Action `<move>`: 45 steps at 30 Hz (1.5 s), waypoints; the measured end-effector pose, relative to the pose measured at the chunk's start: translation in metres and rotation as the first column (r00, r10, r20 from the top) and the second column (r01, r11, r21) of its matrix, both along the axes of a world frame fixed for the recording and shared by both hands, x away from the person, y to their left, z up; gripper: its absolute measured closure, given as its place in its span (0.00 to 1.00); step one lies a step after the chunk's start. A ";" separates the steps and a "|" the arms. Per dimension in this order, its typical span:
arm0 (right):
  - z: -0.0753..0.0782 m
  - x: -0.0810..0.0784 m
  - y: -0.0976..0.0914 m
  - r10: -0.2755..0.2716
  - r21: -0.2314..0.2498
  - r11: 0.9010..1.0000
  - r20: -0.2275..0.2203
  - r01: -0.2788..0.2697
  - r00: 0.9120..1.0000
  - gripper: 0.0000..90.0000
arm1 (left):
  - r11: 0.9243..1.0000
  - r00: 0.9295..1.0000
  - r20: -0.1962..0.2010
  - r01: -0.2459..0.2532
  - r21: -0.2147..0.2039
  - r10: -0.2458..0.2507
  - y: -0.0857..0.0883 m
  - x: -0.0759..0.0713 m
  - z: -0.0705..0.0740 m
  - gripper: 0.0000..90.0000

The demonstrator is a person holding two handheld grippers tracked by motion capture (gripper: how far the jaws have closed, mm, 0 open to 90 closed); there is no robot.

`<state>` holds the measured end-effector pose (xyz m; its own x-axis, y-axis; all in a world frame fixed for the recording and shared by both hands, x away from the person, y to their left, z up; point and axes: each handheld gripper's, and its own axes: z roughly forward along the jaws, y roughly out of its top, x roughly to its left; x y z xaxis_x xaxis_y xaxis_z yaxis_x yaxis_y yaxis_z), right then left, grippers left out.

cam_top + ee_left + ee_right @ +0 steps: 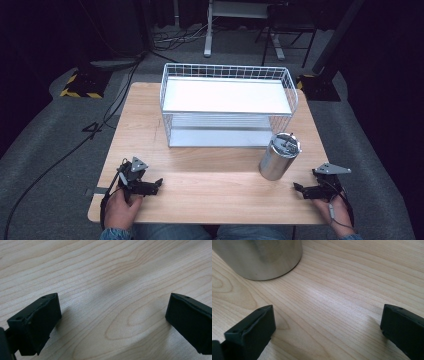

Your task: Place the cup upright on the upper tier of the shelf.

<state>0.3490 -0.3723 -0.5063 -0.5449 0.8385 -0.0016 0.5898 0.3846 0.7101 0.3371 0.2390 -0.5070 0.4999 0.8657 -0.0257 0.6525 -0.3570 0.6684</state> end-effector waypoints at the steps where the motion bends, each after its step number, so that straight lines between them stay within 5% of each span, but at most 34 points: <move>1: 0.000 0.000 0.000 0.000 0.000 1.000 0.000 0.000 1.000 0.00 | 1.000 1.000 0.000 0.000 0.000 0.000 0.000 0.000 0.000 0.01; 21: 0.000 0.000 -0.001 -0.005 0.005 1.000 0.000 0.005 1.000 0.01 | 1.000 1.000 -0.001 0.000 0.000 0.000 0.000 0.000 0.000 0.01; 30: 0.007 -0.002 -0.006 0.015 0.070 0.997 0.045 -0.018 0.999 0.01 | 1.000 1.000 0.000 0.000 0.000 0.000 0.000 0.000 0.000 0.01; 39: 0.037 -0.009 -0.002 0.039 0.088 0.995 0.098 -0.047 0.994 0.01 | 1.000 1.000 0.000 0.000 0.000 0.000 0.000 0.000 0.000 0.01; 45: 0.063 -0.018 -0.003 0.056 0.159 0.984 0.178 -0.085 0.983 0.00 | 1.000 1.000 0.000 0.000 0.000 0.000 0.000 0.000 0.000 0.01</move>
